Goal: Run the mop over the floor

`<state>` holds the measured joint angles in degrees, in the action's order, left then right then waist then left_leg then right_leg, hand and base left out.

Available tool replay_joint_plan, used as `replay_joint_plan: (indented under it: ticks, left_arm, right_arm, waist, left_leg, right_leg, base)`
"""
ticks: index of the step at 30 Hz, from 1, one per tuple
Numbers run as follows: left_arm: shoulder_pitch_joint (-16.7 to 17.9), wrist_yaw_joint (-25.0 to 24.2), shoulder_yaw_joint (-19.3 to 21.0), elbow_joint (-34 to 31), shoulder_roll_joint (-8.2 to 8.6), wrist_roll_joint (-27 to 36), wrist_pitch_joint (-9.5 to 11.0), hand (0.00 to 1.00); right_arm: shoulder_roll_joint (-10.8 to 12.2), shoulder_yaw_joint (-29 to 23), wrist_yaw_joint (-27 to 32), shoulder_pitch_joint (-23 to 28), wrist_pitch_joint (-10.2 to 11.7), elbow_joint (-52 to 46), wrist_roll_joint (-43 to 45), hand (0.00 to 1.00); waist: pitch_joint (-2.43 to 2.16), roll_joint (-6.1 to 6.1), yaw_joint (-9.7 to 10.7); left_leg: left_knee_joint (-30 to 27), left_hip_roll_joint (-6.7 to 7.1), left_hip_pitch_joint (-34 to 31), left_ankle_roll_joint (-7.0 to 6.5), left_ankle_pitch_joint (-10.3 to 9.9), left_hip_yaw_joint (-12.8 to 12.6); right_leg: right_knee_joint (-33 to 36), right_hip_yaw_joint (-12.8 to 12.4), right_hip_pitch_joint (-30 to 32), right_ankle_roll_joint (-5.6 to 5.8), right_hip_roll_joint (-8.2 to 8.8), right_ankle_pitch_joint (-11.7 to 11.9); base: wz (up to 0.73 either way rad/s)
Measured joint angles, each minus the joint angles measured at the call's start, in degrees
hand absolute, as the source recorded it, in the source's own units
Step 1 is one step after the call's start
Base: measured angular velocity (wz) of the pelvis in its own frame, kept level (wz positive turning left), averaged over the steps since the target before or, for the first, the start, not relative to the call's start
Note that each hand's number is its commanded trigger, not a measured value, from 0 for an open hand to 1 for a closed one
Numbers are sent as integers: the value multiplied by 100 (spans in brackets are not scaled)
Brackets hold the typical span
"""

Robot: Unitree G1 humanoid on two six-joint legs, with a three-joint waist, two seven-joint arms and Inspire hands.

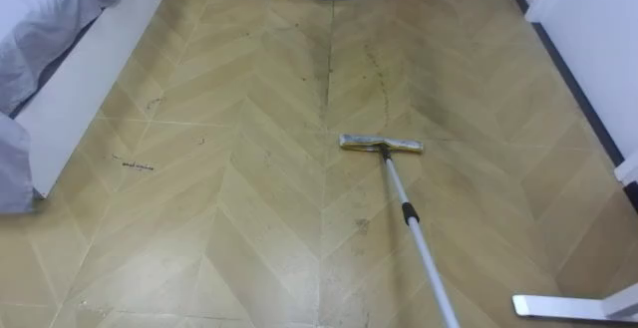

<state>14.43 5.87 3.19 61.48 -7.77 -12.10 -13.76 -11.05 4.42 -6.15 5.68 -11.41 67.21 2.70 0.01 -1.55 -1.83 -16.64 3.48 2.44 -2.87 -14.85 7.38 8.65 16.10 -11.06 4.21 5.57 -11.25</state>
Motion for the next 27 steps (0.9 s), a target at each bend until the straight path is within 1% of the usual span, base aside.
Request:
replay_joint_plan:
  ticks: [10, 16, 17, 20, 22, 25, 27]
  left_arm:
    - [13, -36, 0, -12, 1, 2, 0, 0]
    - [-42, -37, -2, -16, 1, -6, -1, 0]
    - [-65, -37, -2, -18, 2, -8, 3, 0]
    - [-249, -36, -20, 45, 0, -171, 3, 0]
    - [-371, -33, -128, 44, 3, -175, 16, 0]
    - [-511, -20, -127, 53, 22, -173, 69, 0]
    - [-704, 30, -138, 54, 44, -169, 154, 0]
  right_arm:
    - [-2, 0, -4, 2, 0, -1, -11, 100]
    - [-7, 4, -5, 3, -1, -18, -25, 100]
    - [-12, 7, -4, 1, -1, -42, -42, 100]
    - [-44, 78, 2, -16, 25, -44, -243, 100]
    - [-58, 106, 9, -58, 43, -34, -307, 100]
    - [-58, 112, 17, -147, 117, 52, -442, 100]
    - [-53, 129, 73, -238, 187, 192, -526, 100]
  waist:
    - [0, 3, 0]
    - [4, 6, -5]
    - [-4, 14, -7]
    - [-4, 16, -9]
    - [-4, 22, -4]
    - [-5, 7, -9]
    - [-1, 18, -10]
  left_leg:
    - [0, 1, 0, 0, 0, 9]
    - [-6, 0, -37, 0, 0, 12]
    - [-20, -1, -106, 0, 0, 12]
    - [-121, 7, -350, 2, 1, 49]
    - [-182, 8, -532, 2, 1, 70]
    - [-257, -3, -806, 8, 6, 71]
    - [-318, -4, -1041, 9, 7, 71]
  right_leg:
    - [0, -4, -2, 0, 0, 0]
    - [2, -15, 38, 0, -2, 0]
    - [19, -17, 109, 0, -2, 0]
    - [27, -15, 290, -8, -8, 5]
    - [55, 7, 444, -12, -10, 7]
    - [123, -9, 720, -19, -17, 12]
    - [123, -20, 932, -38, -25, 23]
  base:
    - [0]
    - [0]
    - [0]
    - [6]
    - [4]
    - [0]
    - [0]
